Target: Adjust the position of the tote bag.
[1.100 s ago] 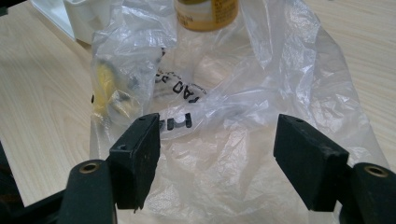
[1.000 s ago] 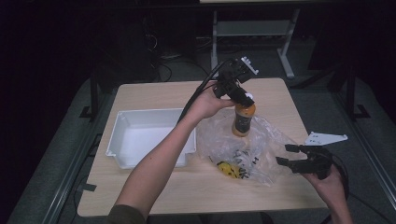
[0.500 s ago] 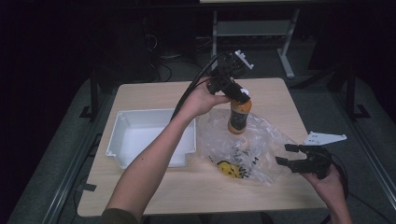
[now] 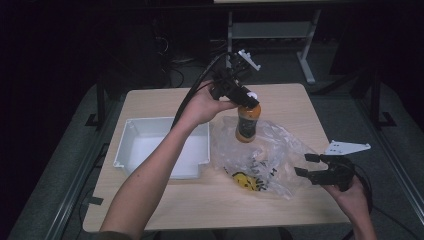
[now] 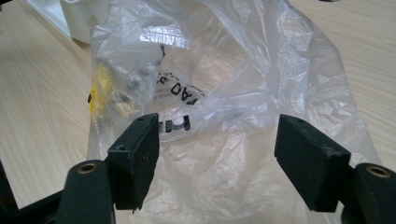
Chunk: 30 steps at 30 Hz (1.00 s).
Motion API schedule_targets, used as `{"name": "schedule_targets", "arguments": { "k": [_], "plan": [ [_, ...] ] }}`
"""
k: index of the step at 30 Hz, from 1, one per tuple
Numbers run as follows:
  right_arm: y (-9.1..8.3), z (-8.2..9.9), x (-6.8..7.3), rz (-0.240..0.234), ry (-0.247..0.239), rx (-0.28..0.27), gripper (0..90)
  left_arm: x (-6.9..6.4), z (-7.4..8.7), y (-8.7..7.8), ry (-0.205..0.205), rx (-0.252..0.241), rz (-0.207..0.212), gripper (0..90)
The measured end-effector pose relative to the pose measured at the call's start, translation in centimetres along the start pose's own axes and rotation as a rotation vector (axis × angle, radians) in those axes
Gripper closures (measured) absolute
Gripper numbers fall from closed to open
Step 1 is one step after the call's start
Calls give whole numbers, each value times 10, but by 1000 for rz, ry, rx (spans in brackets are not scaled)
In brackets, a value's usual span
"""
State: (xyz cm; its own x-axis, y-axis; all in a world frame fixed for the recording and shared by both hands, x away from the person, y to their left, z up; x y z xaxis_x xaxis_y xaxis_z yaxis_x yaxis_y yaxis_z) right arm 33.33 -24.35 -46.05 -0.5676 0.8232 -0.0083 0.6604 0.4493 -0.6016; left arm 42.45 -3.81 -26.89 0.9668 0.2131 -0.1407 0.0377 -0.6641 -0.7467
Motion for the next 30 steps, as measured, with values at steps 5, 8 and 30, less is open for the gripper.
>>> {"name": "schedule_targets", "arguments": {
  "k": [5, 8, 30],
  "plan": [
    [0, -1, 1, 4, -3, 1, 303, -1, 7, -11, 3, 4, -5, 594],
    [1, -1, 2, 3, -4, -2, 303, -1, 12, -17, 2, 3, -15, 594],
    [2, -6, 1, 27, -7, -10, 294, 1, 49, -54, -51, -9, -62, 594]
  ]
}}
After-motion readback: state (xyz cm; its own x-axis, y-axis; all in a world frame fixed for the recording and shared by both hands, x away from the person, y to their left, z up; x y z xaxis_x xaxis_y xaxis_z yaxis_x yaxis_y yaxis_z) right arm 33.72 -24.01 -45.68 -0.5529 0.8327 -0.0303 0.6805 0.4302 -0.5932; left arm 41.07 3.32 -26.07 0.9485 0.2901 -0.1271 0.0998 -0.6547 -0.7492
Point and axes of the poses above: each handheld gripper's, and its own axes: y roughly forward along the jaws, z roughly out of its underside, x roughly to its left, the point moved 9 cm from there along y, roughly forward along the jaws, and after that the axes turned 13 degrees about z, right-handed, at the moved point
